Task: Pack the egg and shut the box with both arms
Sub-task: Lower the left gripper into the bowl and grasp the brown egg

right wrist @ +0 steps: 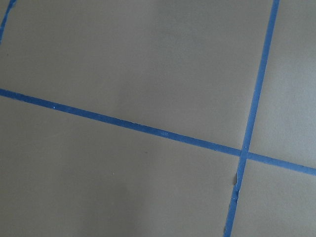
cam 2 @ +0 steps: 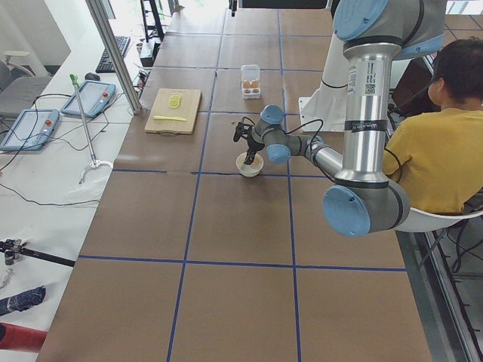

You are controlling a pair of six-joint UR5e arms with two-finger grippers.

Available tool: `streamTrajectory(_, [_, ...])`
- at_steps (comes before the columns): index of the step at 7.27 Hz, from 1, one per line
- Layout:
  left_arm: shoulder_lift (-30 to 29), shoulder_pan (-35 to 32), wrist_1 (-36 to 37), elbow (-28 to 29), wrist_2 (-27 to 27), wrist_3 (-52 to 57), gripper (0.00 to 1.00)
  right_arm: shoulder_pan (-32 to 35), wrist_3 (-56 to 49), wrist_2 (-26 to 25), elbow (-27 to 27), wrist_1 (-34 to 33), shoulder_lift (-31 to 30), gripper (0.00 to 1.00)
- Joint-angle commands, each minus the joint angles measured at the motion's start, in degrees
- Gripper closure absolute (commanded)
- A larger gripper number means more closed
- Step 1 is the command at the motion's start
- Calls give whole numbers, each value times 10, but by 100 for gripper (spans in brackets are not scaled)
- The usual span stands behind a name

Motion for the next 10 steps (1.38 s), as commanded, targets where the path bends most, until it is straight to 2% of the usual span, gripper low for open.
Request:
streamTrajectory(1, [1,0,0,1,-1,13,32,0,0,0,0,0,-1,0])
streamTrajectory(10, [-1,20,-4,24,-4,28,31,0,0,0,0,0,-1,0])
